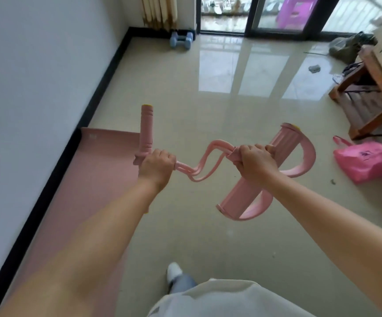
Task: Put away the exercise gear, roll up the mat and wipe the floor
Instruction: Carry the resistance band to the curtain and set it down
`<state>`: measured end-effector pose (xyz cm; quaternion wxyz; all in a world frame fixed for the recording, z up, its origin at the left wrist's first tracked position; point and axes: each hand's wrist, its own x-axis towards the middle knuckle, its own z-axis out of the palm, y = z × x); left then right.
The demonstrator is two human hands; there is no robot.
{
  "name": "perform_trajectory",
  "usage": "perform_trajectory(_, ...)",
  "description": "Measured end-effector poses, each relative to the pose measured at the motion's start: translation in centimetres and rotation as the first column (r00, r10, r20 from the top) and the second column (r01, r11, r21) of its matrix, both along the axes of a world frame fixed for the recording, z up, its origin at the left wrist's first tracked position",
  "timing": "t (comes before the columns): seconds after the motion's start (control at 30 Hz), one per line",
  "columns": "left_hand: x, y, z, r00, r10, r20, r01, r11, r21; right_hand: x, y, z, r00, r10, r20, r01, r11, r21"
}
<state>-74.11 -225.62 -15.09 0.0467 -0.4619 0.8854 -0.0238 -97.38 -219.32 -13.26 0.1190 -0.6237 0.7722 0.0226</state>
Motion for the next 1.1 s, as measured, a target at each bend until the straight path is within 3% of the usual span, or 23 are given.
perform_trajectory(0.1, -2.3, -7.3, 0.6, 0.999, 0.02, 0.045, -0.023, 0.998, 0.053, -1.8, -6.6, 0.4, 1.0, 0.005, -0.009, -0.005, 1.0, -0.01)
perform_trajectory(0.57, -11.0, -43.0, 3.6, 0.997, -0.069, -0.024, 0.07, 0.997, 0.035, -9.0, -42.7, 4.3, 0.999, 0.038, -0.015, -0.039, 0.999, -0.012)
perform_trajectory(1.1, -17.0, -84.2, 1.7, 0.994, 0.113, 0.005, -0.112, 0.988, 0.11, -17.9, -87.6, 1.1, 0.989, 0.149, 0.007, -0.149, 0.989, -0.01)
